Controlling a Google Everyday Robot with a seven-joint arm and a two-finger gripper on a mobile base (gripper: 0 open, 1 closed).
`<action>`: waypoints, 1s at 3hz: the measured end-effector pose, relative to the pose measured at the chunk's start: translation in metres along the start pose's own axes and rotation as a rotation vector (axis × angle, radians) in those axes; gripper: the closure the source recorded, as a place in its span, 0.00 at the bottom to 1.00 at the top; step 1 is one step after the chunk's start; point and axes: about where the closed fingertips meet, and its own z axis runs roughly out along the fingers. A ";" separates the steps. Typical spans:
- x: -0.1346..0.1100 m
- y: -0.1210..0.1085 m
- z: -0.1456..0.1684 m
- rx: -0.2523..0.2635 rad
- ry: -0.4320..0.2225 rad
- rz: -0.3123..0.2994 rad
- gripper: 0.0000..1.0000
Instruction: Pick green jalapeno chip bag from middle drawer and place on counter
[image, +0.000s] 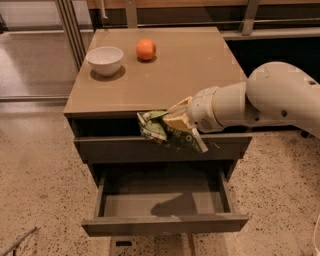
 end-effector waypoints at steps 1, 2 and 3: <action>0.001 0.001 0.001 -0.002 0.001 0.000 1.00; -0.009 -0.011 -0.005 0.057 0.003 0.046 1.00; -0.032 -0.041 -0.019 0.117 -0.004 0.110 1.00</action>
Offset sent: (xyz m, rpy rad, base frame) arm 0.0276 -0.0156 0.0384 0.0402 -0.0047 -0.2366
